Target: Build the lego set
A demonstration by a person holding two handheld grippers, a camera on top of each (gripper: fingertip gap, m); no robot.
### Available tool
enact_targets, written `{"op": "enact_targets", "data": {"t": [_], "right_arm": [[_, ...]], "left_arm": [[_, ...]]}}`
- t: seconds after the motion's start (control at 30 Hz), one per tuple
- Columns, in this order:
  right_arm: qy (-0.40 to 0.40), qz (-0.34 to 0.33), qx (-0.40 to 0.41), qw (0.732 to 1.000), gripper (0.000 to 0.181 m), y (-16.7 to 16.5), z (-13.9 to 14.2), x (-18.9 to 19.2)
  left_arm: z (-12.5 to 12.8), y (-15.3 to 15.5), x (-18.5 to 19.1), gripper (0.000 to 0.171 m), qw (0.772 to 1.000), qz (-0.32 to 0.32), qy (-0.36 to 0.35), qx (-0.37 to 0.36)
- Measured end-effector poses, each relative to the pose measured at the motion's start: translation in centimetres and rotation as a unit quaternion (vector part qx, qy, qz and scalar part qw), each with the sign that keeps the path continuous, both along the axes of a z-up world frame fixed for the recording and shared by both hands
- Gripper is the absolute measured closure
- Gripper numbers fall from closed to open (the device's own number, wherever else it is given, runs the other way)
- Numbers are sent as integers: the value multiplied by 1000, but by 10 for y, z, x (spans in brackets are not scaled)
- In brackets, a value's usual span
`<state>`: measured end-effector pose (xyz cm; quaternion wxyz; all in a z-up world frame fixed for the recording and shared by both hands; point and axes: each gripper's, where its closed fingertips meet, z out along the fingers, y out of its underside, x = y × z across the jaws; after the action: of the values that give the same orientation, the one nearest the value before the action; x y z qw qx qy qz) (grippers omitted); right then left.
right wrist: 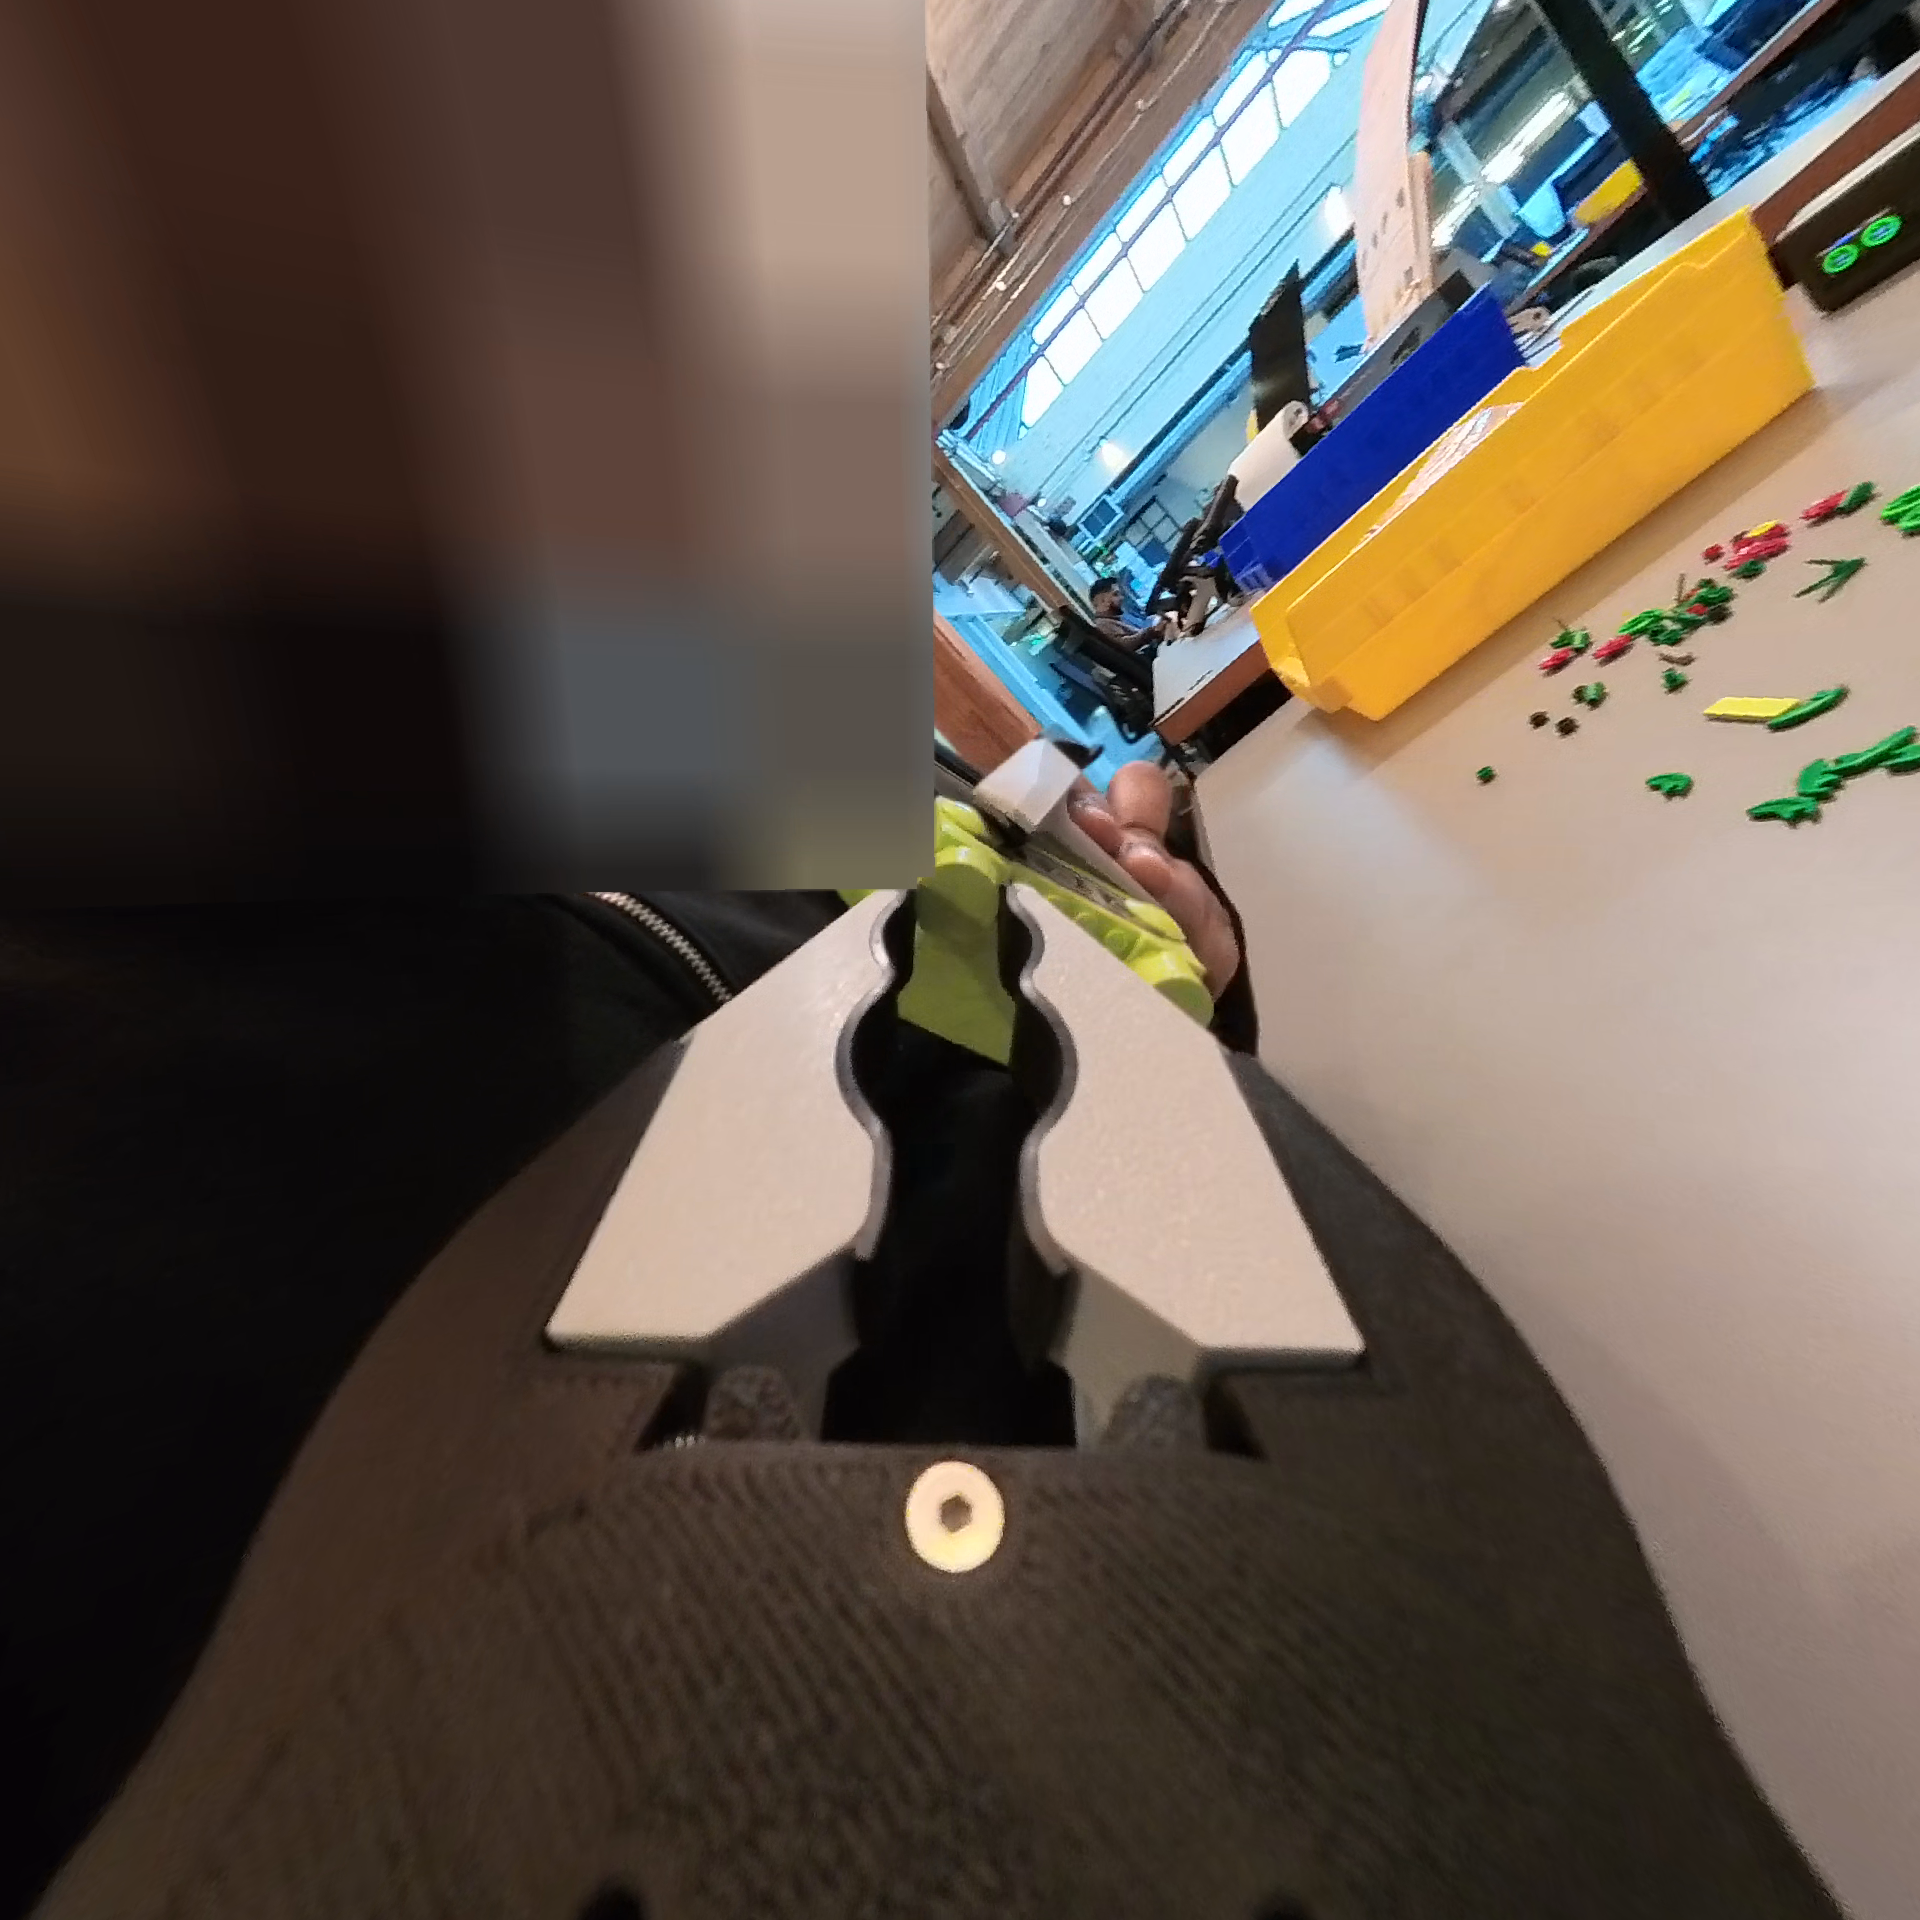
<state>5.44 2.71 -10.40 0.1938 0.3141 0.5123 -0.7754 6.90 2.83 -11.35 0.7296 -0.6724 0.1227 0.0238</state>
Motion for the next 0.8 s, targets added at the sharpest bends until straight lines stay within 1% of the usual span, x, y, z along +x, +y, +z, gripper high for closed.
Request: {"op": "enact_targets", "data": {"t": [0.2,0.57,0.7,0.8], "right_arm": [[4,46,-18,999,168,1,0,11],[-4,69,68,995,168,3,-9,15],[-9,79,96,992,168,5,-13,18],[-19,81,113,990,168,7,-19,18]], "left_arm": [[1,2,10,125,1000,-15,6,8],[-8,4,12,125,999,-30,6,-18],[-12,6,15,125,998,-45,-14,-31],[-18,9,15,125,996,-59,-47,-53]]}}
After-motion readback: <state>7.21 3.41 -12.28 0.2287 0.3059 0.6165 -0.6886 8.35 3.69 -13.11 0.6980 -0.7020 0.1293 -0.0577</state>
